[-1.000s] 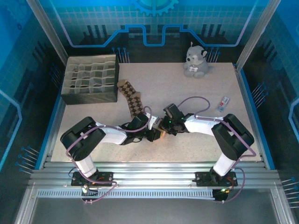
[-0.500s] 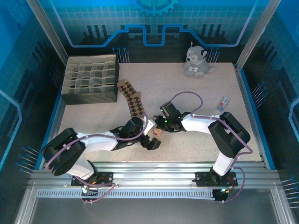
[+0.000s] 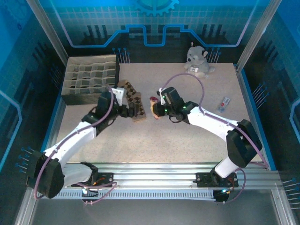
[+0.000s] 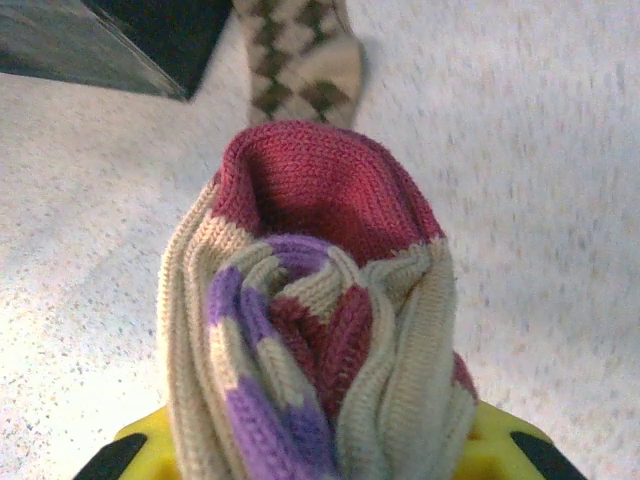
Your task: Roll the socks
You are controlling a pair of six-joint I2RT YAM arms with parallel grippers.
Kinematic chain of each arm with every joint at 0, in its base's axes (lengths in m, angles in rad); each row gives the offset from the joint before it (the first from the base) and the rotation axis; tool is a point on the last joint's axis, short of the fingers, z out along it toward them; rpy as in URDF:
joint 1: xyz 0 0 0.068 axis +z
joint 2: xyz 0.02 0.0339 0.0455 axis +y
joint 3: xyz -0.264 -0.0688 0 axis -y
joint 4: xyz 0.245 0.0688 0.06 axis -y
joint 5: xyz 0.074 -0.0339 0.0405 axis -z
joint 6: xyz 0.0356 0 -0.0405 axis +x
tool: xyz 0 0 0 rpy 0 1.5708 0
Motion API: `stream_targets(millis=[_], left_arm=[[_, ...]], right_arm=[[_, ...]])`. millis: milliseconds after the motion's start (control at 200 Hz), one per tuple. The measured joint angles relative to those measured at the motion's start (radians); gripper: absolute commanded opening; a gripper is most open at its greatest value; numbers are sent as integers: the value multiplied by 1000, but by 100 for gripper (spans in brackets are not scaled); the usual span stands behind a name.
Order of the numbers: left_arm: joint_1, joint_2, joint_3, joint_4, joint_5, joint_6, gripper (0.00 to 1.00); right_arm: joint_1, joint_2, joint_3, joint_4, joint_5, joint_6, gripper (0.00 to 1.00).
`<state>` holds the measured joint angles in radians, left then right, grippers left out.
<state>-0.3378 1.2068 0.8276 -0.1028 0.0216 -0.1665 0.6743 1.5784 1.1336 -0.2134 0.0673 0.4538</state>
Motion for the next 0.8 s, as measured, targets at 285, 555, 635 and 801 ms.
stream_targets(millis=[285, 555, 635, 801], left_arm=[[221, 376, 476, -240, 45, 58, 90], [273, 702, 777, -392, -30, 143, 79], [275, 744, 787, -417, -56, 151, 75], [275, 779, 787, -454, -101, 166, 64]], right_arm=[[-2, 55, 201, -38, 0, -158, 0], [-2, 194, 339, -45, -11, -211, 0], [-2, 225, 362, -50, -21, -212, 0], [-4, 257, 381, -50, -26, -212, 0]])
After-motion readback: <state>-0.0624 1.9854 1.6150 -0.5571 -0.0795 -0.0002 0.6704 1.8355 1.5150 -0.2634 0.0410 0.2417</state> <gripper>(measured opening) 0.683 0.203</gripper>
